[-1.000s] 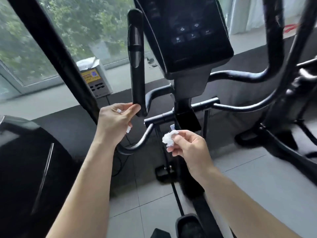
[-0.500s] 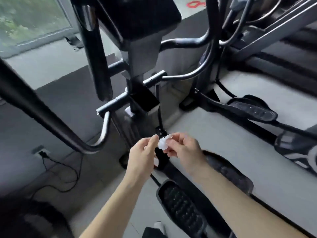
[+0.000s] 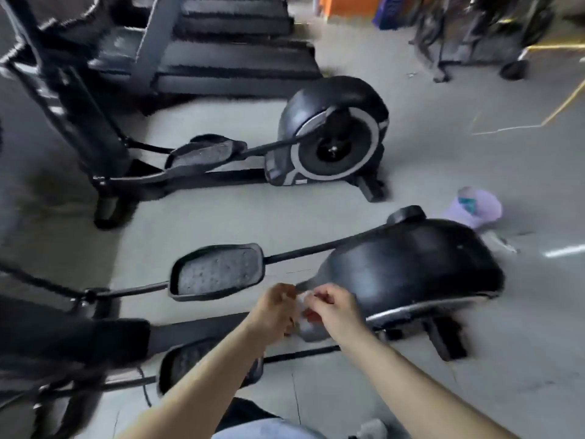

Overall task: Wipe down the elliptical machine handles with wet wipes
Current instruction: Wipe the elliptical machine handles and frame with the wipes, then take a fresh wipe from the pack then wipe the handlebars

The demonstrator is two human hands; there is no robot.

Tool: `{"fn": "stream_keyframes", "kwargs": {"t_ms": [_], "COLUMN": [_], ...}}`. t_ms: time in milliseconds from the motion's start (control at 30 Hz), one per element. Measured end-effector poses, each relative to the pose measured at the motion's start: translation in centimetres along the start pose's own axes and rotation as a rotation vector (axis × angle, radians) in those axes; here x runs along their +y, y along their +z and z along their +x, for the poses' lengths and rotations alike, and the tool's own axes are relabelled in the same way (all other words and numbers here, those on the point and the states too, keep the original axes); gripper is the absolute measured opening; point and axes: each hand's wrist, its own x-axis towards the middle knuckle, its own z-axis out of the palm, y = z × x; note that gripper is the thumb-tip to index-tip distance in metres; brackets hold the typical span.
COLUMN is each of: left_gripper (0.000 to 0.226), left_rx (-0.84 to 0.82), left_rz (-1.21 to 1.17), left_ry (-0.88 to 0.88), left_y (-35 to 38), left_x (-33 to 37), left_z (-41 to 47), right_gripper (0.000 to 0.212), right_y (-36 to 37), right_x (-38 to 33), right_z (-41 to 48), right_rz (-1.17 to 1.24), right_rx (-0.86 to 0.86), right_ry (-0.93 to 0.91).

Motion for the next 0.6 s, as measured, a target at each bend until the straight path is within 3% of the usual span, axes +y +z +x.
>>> {"fn": "stream_keyframes", "kwargs": {"t_ms": [100, 200, 333, 433, 600], "left_gripper": [0.014, 0.025, 0.042, 0.047, 0.048], "left_rx": [-0.062, -0.146, -0.283, -0.402, -0.502], "left_rz": [0.157, 0.286, 0.468, 0.455, 0.474], "left_ry": [0.024, 0.066, 0.126, 0.085, 0.094], "left_y": [11.8, 25.0, 41.4, 52.0, 66.5], "left_x": [1.8, 3.4, 6.1, 7.5, 8.5], "left_z": [2.7, 4.0, 4.4, 5.2, 9.4], "right_gripper": [0.028, 0.014, 0.014, 0.008, 0.018], "right_y": [-11.7, -23.6, -38.6, -48.0, -60.5], "right_x": [3.5, 7.2, 10.8, 13.1, 17.3], "right_z": [-0.6, -1.7, -3.6, -4.5, -4.0], "right_rz": [0.088, 0.114, 0.089, 0.027, 0.043], "right_rx": [0.162, 0.264, 0.485, 0.566, 0.619], "right_ry": [-0.009, -0.007, 0.004, 0.062, 0.152]}}
